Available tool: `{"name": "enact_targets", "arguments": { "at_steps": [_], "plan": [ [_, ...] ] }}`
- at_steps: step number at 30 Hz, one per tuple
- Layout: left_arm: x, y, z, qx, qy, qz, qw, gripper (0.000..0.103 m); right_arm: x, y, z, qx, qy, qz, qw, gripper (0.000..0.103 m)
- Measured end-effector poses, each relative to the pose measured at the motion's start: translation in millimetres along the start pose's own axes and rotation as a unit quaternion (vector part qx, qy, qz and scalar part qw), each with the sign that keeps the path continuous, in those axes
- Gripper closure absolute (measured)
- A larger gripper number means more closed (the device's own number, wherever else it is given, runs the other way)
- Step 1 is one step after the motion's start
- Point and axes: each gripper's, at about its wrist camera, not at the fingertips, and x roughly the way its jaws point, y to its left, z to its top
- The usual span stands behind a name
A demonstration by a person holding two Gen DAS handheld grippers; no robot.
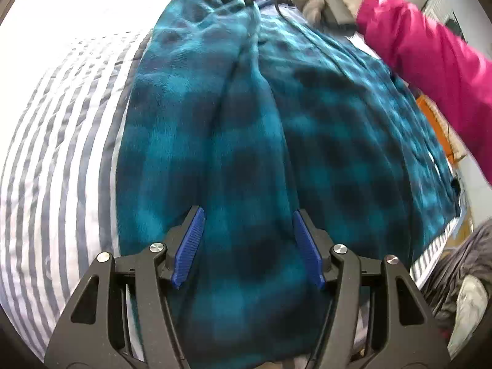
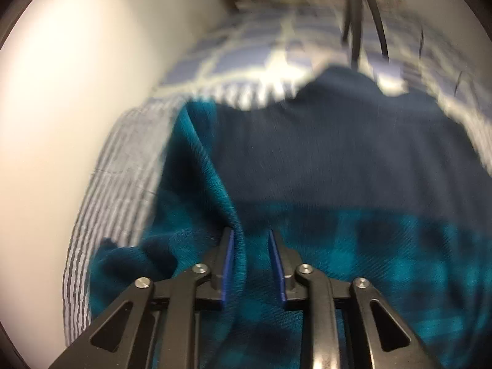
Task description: Fold large clothes
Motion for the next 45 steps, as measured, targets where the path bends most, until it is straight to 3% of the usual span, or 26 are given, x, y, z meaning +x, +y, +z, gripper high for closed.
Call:
{"name": "enact_targets", "arguments": {
  "at_steps": [3, 9, 12, 16, 22, 24, 26, 27, 28, 29, 32, 35, 39, 42, 45],
  "plan": [
    [-12.1, -5.7, -13.4, 0.004, -0.003, -0.002, 1.0000, 0.042, -30.8, 22.1, -3.6, -0.036, -0.010, 0.042, 0.998, 0.076],
    [-35.7, 7.3, -23.3, -0.070, -0.041, -0.028, 0.9963, 0.042, -45.0, 65.7, -54.0, -0.123, 0.037, 0.086, 0.988, 0.076],
    [-31.2, 0.0, -12.5, -0.058, -0.044, -0.028, 0.9970, 0.042, -37.9, 76.4, -85.2, -0.148, 0.062, 0.067, 0.985, 0.077],
    [-15.6, -13.5, 0.6, -0.035, -0.043, -0.039, 0.9977, 0.042, -24.8, 57.6, -103.4, -0.106, 0.088, 0.053, 0.989, 0.070],
    [-0.8, -23.5, 1.0, -0.010, -0.037, -0.024, 0.9990, 0.042, -16.4, 28.0, -117.0, -0.013, 0.102, 0.132, 0.986, 0.068],
    [2.5, -25.2, 2.0, 0.001, -0.036, -0.008, 0.9993, 0.057, -14.2, 27.7, -120.8, -0.008, 0.104, 0.145, 0.984, 0.074],
    [4.2, -23.3, 2.9, 0.005, -0.034, 0.007, 0.9994, 0.082, -8.4, 29.6, -123.8, -0.009, 0.114, 0.147, 0.983, 0.093],
    [3.0, -18.8, 3.7, -0.002, -0.035, 0.004, 0.9994, 0.088, -4.9, 30.9, -125.4, -0.008, 0.121, 0.149, 0.981, 0.099],
    [1.0, -13.4, 4.0, -0.013, -0.036, -0.003, 0.9993, 0.097, -5.0, 32.9, -126.8, -0.005, 0.122, 0.148, 0.981, 0.103],
    [-0.9, -7.9, 1.7, -0.019, -0.036, -0.008, 0.9991, 0.098, -7.6, 33.7, -127.1, -0.004, 0.118, 0.144, 0.982, 0.103],
    [-14.4, -5.8, -3.3, -0.015, -0.044, -0.016, 0.9988, 0.100, -29.1, 36.3, -122.7, -0.016, 0.092, 0.144, 0.985, 0.103],
    [-15.4, -12.5, -12.5, 0.001, -0.037, -0.019, 0.9991, 0.100, -46.1, 40.2, -122.0, -0.051, 0.070, 0.111, 0.990, 0.103],
    [-6.1, -20.7, -19.5, 0.006, -0.018, -0.027, 0.9995, 0.100, -24.0, 45.2, -133.4, -0.071, 0.094, 0.060, 0.991, 0.103],
    [-20.8, -20.1, -21.7, 0.004, -0.020, -0.034, 0.9992, 0.100, -22.6, 54.9, -138.1, -0.110, 0.088, -0.002, 0.990, 0.093],
    [-51.5, -1.9, -31.9, -0.038, -0.045, -0.022, 0.9980, 0.092, -54.0, 60.9, -139.9, -0.113, 0.049, 0.015, 0.992, 0.088]
  ]
}}
